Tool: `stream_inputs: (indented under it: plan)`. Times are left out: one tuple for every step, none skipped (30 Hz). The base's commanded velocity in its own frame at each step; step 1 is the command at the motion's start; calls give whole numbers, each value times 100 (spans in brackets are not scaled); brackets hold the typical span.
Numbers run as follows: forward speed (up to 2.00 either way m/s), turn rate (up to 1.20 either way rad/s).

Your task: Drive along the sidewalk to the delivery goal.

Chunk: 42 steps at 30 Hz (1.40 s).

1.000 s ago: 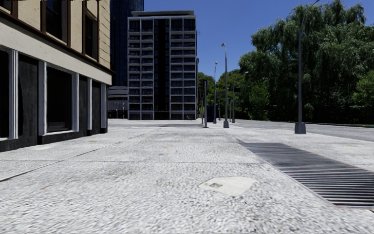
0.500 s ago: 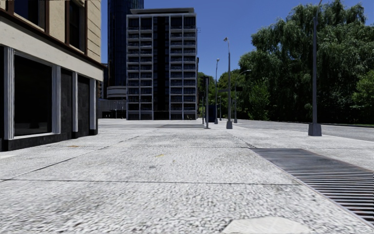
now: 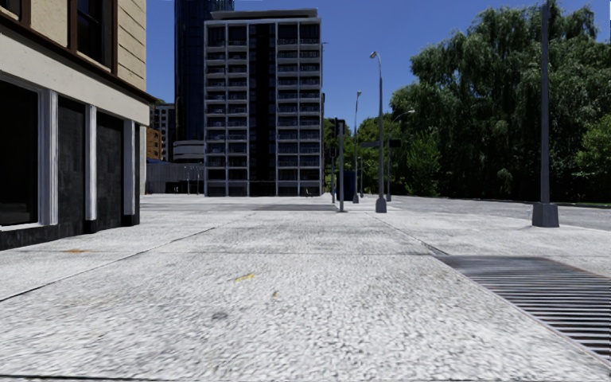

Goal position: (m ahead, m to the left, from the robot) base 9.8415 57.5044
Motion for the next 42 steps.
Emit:
stream_inputs:
  plan:
    - [200, 0]
    - [200, 0]
    - [200, 0]
    - [200, 0]
    - [200, 0]
    - [200, 0]
    - [200, 0]
    - [200, 0]
    - [200, 0]
    - [184, 0]
    - [166, 0]
    - [166, 0]
    - [162, 0]
    - [160, 0]
    - [160, 0]
    - [160, 0]
    - [160, 0]
    - [162, 0]
    - [167, 0]
    - [170, 0]
    - [200, 0]
    - [200, 0]
    - [200, 0]
    - [200, 0]
    - [200, 0]
    - [200, 0]
    - [200, 0]
    - [200, 0]
    - [200, 0]
    - [200, 0]
    - [200, 0]
    - [200, 0]
    - [200, 0]
    - [200, 0]
    - [200, 0]
    - [200, 0]
    - [200, 0]
    - [200, 0]
    - [200, 0]
    - [200, 0]
    - [200, 0]
    - [200, 0]
